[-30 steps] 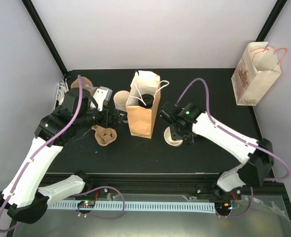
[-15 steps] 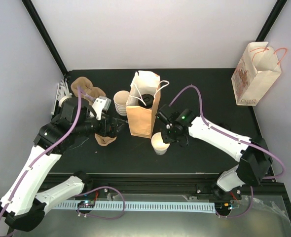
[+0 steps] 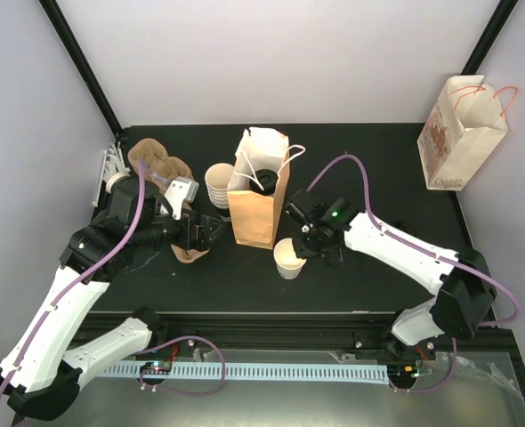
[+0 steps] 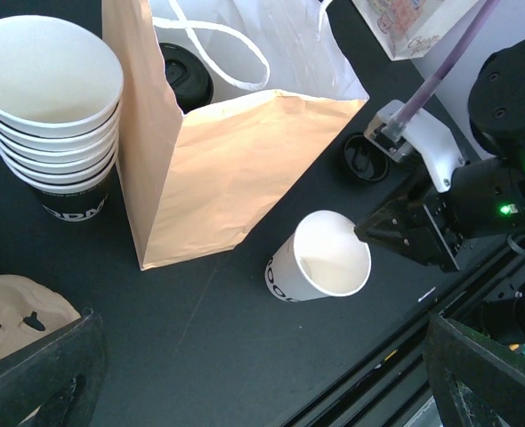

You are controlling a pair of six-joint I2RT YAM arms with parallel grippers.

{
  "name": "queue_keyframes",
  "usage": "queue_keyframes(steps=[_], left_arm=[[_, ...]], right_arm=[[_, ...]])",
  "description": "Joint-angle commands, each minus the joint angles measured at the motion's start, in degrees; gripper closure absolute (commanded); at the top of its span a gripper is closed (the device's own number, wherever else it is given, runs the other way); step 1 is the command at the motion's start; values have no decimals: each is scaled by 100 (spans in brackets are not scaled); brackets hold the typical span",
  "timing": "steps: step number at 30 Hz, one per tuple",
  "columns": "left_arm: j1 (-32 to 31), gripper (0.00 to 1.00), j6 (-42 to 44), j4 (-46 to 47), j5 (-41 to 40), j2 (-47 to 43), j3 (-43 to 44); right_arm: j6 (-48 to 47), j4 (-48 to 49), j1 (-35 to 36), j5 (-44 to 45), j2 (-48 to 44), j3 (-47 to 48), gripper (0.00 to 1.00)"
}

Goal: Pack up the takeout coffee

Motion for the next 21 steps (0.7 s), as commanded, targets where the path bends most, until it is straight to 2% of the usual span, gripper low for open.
queue_keyframes(steps=[1,4,7,9,11,15,16,21], left_arm=[[43,1,-6,78,-9,-107,56],[41,1,-4,91,-61,-166,-18],[39,1,-38,214,33,-307,-247],[36,1,-58,341,124,-450,-435],[37,1,-74,427,156,-587,-588],[36,1,-45,476,135,-785,-778],[42,1,-42,472,135,-816,-813],[38,1,-120,519,238,-903,-1011]], right_arm=[[-84,-68,-4,279,-316,202,74],[-151,-62,-11,532,-519,241,74],[-143,82,-110,773,-796,64,67],[-151,274,-421,626,-1016,-162,60],[-121,487,-738,495,-1248,-470,47],[111,754,-1286,661,-1715,-1088,4],[177,784,-1439,708,-1800,-1237,0],[419,803,-2202,610,-1805,-1774,2]])
